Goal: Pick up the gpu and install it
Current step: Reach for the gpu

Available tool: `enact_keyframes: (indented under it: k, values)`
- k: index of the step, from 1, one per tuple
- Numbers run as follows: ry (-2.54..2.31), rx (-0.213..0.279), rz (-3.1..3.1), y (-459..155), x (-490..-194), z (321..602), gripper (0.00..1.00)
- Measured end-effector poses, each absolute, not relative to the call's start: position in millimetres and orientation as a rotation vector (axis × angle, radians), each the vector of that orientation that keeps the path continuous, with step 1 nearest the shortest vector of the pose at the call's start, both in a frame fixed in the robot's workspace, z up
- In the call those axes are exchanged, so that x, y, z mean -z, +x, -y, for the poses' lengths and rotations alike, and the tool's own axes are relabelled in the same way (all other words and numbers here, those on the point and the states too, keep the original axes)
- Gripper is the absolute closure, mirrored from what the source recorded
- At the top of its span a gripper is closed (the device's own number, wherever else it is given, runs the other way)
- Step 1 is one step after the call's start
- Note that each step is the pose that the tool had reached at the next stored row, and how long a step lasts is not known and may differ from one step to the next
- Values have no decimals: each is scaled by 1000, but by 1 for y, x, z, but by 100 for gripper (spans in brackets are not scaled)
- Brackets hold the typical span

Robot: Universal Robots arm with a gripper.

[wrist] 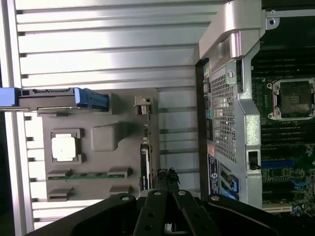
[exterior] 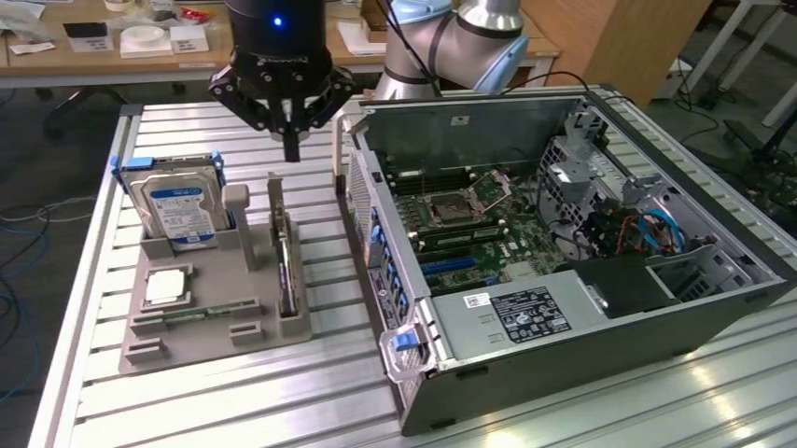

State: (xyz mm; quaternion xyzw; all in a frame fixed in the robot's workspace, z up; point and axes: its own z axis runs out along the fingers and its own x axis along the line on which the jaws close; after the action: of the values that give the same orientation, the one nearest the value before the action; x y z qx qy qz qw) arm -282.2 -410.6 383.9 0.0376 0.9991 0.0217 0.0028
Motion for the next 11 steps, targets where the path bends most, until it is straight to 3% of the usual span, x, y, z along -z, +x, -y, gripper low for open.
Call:
enact_keyframes:
  k: [11]
  values:
    - [118, -68, -3134, -299, -383, 412, 89]
